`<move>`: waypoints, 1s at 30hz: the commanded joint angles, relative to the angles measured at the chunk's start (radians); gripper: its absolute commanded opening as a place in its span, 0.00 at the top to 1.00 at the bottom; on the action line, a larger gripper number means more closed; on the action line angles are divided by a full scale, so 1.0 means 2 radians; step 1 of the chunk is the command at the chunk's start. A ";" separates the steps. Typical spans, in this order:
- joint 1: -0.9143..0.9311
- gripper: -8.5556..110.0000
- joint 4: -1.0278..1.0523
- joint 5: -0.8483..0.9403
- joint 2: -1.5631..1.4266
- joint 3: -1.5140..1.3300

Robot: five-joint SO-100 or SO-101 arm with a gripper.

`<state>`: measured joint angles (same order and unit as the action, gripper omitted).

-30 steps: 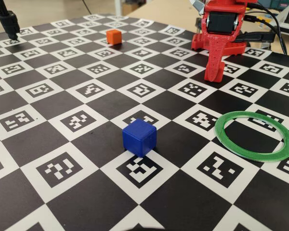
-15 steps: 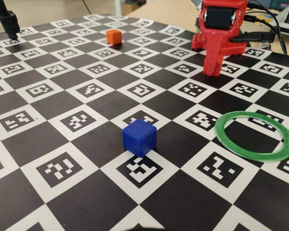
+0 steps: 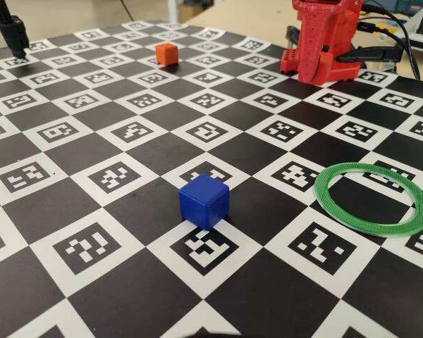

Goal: Grab the red cube then put it in the green circle then put the blue cube on top and finally the orange cube on top

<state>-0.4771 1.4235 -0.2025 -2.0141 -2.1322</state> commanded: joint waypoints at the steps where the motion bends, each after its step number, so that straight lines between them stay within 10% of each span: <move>1: -0.002 0.92 0.022 -0.002 -0.005 0.076; 30: -0.097 0.92 0.100 -0.183 0.364 0.521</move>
<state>-0.6351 1.6368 -0.5154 -1.2885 -1.2149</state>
